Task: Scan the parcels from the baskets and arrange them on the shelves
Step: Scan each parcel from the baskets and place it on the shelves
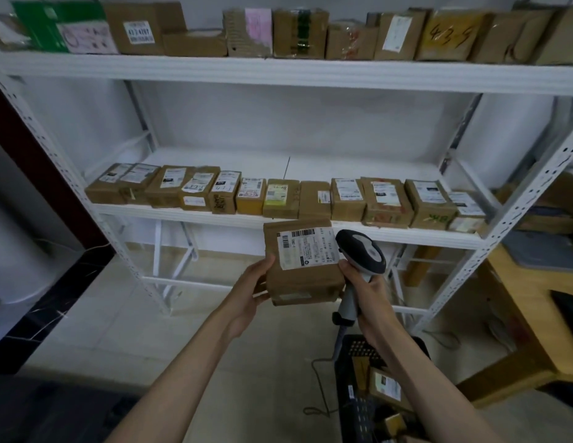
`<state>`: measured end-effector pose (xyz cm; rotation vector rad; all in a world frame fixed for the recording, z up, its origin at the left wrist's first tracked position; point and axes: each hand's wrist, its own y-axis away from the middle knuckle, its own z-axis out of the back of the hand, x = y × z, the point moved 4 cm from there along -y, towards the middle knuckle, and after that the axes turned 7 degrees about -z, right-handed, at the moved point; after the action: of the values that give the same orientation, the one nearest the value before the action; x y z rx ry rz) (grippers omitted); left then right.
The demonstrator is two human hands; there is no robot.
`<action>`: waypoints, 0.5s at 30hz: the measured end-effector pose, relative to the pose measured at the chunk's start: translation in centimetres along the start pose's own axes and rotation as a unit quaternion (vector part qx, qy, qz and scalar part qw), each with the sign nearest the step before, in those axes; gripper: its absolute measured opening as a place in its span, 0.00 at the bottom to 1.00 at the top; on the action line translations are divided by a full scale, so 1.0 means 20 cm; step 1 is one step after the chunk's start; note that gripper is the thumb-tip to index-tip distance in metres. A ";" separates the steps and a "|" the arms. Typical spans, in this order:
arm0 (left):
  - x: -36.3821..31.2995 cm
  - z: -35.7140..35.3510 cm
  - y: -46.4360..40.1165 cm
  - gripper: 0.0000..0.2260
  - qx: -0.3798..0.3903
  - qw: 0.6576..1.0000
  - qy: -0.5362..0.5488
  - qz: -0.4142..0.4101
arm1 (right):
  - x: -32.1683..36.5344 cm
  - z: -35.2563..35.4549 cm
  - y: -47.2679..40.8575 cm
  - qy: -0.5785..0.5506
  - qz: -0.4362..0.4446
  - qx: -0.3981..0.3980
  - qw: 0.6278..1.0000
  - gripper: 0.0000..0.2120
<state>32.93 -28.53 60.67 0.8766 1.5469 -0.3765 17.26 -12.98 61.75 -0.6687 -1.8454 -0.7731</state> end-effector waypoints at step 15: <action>-0.02 -0.02 -0.04 0.41 -0.005 0.999 -0.051 0.003 | 0.07 0.11 -0.07 0.002 0.005 0.020 1.000 0.15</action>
<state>32.03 -28.90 60.85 0.8419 1.4515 -0.4039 14.46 -12.07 62.03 -0.6492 -1.8479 -0.7291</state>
